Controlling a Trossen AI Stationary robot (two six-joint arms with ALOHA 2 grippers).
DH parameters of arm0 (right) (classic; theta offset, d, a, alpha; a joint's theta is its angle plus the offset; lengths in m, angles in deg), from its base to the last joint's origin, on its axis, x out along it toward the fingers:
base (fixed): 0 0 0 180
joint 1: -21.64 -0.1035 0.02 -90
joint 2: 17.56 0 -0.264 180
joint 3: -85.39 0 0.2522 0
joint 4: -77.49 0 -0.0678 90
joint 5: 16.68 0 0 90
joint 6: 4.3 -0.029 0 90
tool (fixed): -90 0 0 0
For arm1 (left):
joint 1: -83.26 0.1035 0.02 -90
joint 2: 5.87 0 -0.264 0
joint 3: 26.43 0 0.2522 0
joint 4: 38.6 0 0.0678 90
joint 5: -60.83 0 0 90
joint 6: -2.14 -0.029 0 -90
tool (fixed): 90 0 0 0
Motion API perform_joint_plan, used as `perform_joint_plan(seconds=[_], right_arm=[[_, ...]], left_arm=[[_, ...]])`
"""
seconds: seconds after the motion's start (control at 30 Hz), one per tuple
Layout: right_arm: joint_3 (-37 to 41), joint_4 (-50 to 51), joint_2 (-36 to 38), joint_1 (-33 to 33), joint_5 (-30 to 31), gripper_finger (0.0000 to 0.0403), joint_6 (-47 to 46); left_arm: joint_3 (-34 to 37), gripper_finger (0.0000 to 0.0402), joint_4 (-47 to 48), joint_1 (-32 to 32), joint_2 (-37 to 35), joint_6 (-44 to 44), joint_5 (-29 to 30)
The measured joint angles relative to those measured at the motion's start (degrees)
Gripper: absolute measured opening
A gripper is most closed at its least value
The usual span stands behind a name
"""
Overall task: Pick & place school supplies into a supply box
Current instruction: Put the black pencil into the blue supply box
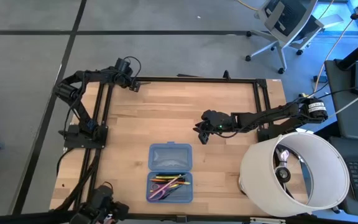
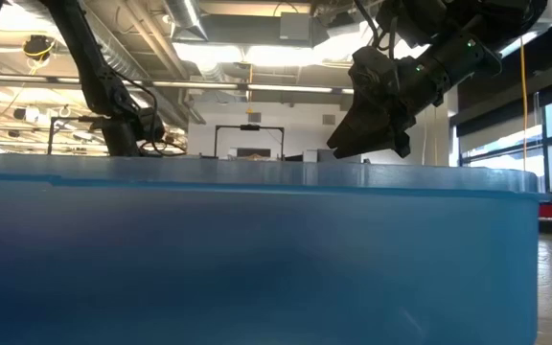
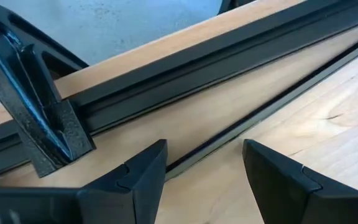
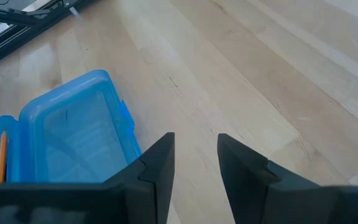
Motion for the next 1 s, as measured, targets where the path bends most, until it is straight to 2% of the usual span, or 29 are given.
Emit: perform_joint_plan(seconds=[0.2, 0.57, 0.8, 1.0], right_arm=[[0.01, -0.01, 0.0, -0.04, -0.05, 0.0126, -0.07], [0.0, 0.0, 0.0, -0.02, -0.13, 0.0126, -0.04], [0.0, 0.0, 0.0, -0.02, -0.22, 0.0126, 0.02], [0.02, 0.0, 0.0, -0.04, -0.24, 0.0126, 0.08]], left_arm=[[-0.2, 0.0204, 0.5, -1.96, 0.02, -0.66, 1.7], [-1.29, 0.0199, 1.06, -9.45, 0.17, 3.27, 2.5], [-1.45, 0.0161, 2.9, -14.63, 0.18, 8.94, 5.72], [-0.46, 0.0117, 4.76, -18.28, -0.09, 9.61, 8.3]])
